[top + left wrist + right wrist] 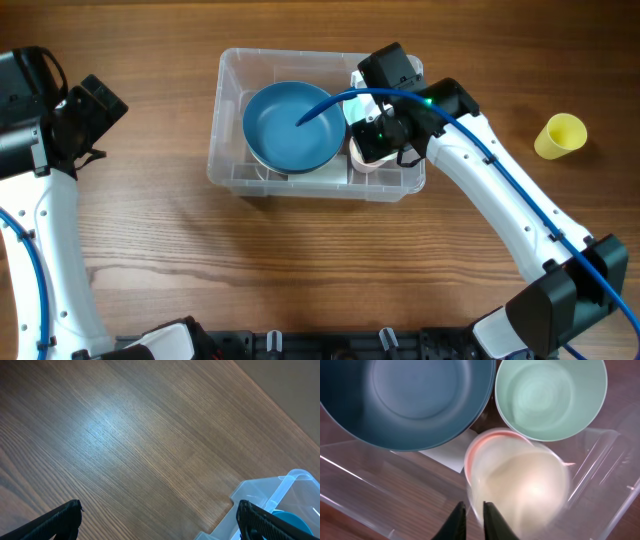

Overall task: Pack container
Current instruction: 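Carry the cream cup over and lower it into the pink cup, then release the cream cup and move the right gripper to the yellow cup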

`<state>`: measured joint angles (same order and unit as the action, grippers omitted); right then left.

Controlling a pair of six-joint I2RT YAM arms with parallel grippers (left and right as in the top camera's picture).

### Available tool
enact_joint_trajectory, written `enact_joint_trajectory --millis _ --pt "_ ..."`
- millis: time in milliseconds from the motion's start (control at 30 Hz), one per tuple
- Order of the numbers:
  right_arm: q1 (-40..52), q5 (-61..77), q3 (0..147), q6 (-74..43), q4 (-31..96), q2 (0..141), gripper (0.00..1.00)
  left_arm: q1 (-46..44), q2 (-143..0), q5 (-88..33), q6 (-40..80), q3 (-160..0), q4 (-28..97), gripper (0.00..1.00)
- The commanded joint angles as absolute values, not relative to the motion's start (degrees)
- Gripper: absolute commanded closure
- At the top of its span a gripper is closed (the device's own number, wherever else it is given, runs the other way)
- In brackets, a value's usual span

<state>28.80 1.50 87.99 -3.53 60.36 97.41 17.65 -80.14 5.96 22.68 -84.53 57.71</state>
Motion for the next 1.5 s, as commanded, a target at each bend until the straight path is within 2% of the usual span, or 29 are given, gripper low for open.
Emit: enact_joint_trajectory --millis 0,33,67,167,333,467,733,1000,1167,1467 --pt "29.04 2.52 87.39 -3.42 60.05 98.08 0.76 17.91 -79.66 5.89 23.18 -85.25 57.74 0.0" --pt "29.04 2.52 87.39 -3.38 60.03 98.08 0.63 17.91 -79.66 5.87 23.2 -85.25 57.74 0.0" --pt "29.04 2.57 87.39 -2.96 59.79 98.08 0.55 17.91 -79.66 5.89 23.18 -85.25 57.74 0.0" --pt "29.04 2.7 87.42 -2.55 58.33 98.04 0.49 17.91 -79.66 5.89 23.18 -85.25 57.74 0.0" --pt "28.23 1.26 89.03 -3.14 57.23 97.95 0.48 17.91 -79.66 5.89 23.18 -85.25 57.74 0.0" --pt "23.94 -1.89 93.14 -7.62 61.84 97.47 0.48 17.89 -79.66 5.89 23.18 -85.25 57.74 0.0" --pt "2.76 -1.87 98.45 -7.07 71.79 97.51 0.45 17.91 -79.66 5.89 23.2 -85.25 57.74 0.0" --pt "-14.04 -2.61 97.8 -2.96 68.34 97.76 0.45 17.91 -79.66 5.89 23.18 -85.25 57.74 0.0" --pt "-17.78 -6.92 97.19 -2.83 65.28 99.02 0.42 17.91 -79.66 5.89 23.18 -85.25 57.74 0.0" --pt "-18.28 -9.52 94.48 -1.54 60.77 108.18 0.38 17.91 -79.66 5.87 23.18 -85.25 57.74 0.0"
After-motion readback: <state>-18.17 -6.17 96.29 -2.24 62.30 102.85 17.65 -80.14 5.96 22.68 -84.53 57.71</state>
